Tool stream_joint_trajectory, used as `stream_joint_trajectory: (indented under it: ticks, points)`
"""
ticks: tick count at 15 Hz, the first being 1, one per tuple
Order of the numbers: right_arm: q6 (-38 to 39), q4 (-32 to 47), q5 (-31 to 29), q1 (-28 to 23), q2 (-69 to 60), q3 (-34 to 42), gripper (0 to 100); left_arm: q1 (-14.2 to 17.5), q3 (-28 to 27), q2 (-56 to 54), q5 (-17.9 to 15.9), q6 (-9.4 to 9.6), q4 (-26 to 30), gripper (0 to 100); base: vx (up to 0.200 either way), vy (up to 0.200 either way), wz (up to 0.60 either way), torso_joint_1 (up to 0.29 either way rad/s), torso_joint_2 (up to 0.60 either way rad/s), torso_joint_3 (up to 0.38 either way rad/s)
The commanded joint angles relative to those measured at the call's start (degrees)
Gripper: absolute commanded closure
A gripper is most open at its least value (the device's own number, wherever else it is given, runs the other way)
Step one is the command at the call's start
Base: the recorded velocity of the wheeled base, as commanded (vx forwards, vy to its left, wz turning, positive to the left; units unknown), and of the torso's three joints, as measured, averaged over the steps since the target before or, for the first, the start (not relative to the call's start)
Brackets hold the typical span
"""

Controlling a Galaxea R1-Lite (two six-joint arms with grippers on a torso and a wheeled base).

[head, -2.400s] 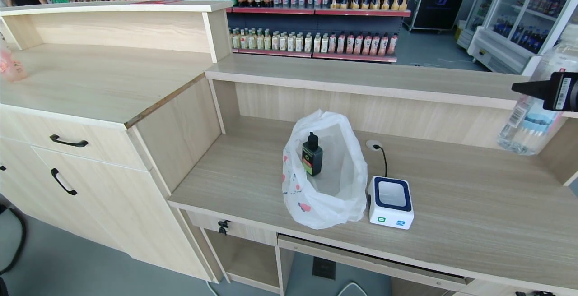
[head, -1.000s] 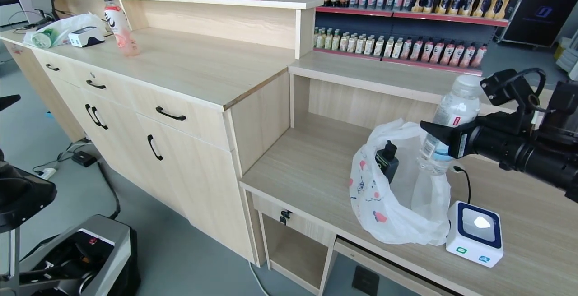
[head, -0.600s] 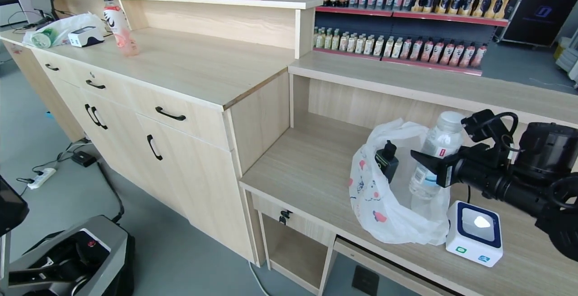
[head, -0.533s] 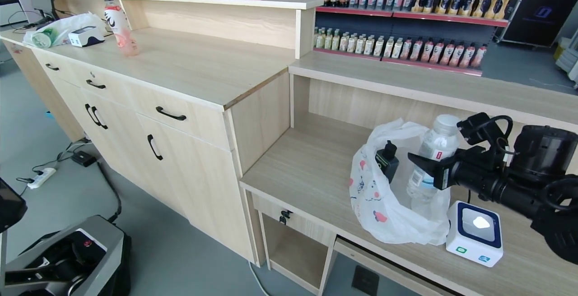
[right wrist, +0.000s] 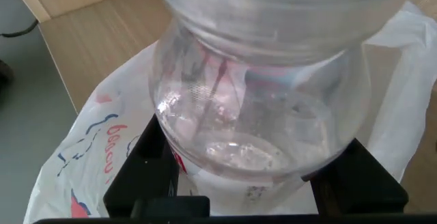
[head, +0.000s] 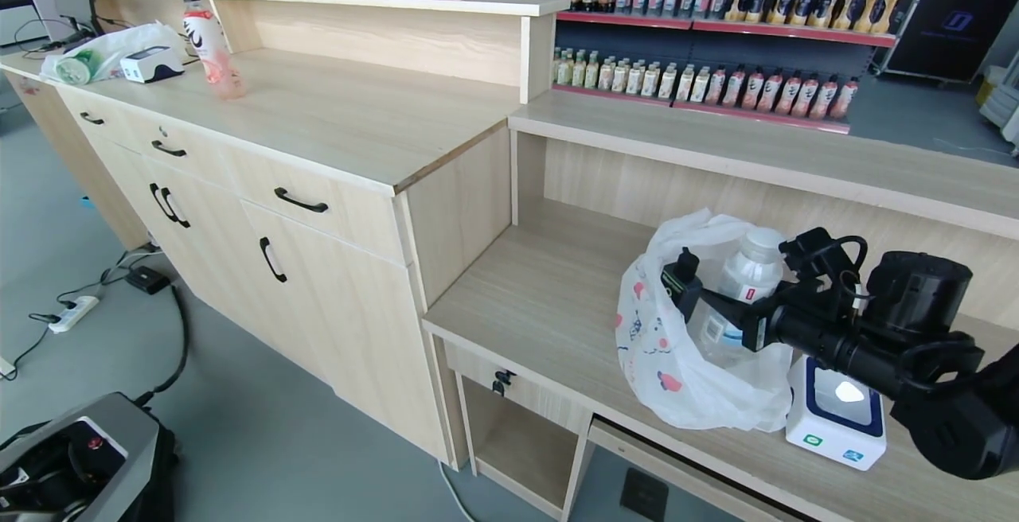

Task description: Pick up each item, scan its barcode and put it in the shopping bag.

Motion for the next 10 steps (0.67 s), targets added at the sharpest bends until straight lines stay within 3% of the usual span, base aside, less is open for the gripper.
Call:
stream_joint_trajectory:
  ticks: [1,6,10]
  points:
    - [-0.01,-2.89,0.14,-0.33,5.79,-0.10,100,0.01,0.00,0.00,-0.01,-0.01,0.00,0,0.000,0.000,0.00,0.000,0.00,0.000]
    - [0.08,-9.74,5.07,-0.33,12.29,-0.81,100,0.01,0.00,0.00,-0.01,-0.01,0.00,0,0.000,0.000,0.00,0.000,0.00,0.000]
    - [0.08,-13.61,5.24,-0.33,16.25,-2.21,100,0.01,0.00,0.00,-0.01,-0.01,0.00,0,0.000,0.000,0.00,0.000,0.00,0.000]
